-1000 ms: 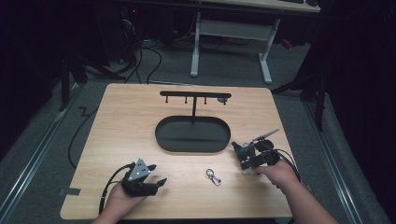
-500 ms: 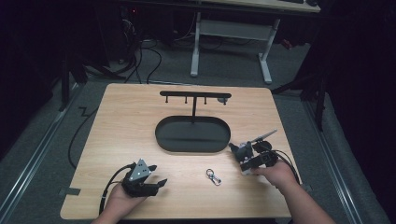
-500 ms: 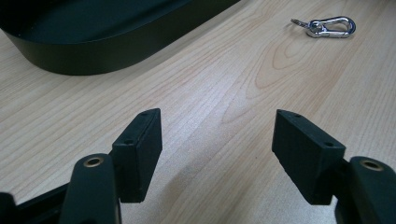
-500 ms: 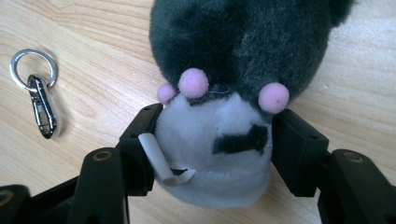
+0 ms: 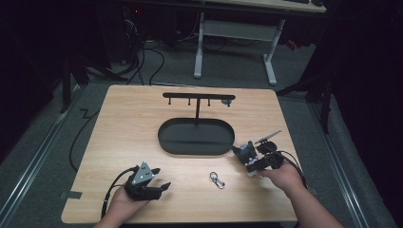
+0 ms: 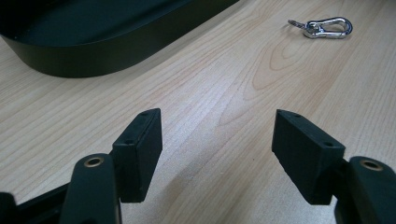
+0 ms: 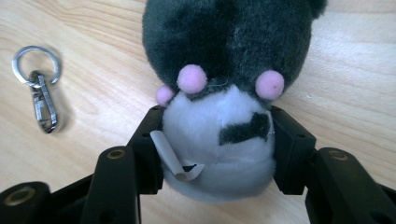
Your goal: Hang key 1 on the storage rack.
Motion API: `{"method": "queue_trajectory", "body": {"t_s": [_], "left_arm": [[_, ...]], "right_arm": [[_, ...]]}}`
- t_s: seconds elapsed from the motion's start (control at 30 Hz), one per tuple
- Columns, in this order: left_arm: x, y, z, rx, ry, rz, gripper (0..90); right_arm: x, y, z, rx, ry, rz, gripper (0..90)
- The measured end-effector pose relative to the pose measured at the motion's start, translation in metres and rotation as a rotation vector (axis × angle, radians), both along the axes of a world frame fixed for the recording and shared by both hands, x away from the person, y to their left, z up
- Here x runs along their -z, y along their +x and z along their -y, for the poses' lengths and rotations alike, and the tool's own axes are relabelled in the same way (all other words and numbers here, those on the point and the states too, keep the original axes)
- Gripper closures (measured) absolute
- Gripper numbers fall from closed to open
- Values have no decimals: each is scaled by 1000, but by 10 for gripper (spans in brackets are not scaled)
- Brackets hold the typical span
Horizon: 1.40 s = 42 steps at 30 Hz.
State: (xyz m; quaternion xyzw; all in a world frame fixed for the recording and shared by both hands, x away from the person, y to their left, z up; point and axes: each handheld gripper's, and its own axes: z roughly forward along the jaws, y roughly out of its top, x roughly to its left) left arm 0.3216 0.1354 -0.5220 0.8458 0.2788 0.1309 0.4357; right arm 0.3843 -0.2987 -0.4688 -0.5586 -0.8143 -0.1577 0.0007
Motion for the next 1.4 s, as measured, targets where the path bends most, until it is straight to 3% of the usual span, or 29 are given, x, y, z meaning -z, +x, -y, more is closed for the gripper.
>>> {"method": "queue_trajectory", "body": {"t_s": [0.2, 0.5, 0.8, 1.4], "left_arm": [[0, 0, 0, -2, 0, 1, 340], [0, -1, -1, -3, -2, 0, 340], [0, -1, -1, -3, -4, 0, 340], [-1, -2, -3, -6, -4, 2, 340]], "right_arm": [[-27, -6, 2, -7, 25, 30, 478], [-52, -12, -4, -24, 55, 65, 476], [-64, -10, -13, -45, 78, 80, 477], [-79, -3, -21, -64, 72, 101, 485]]}}
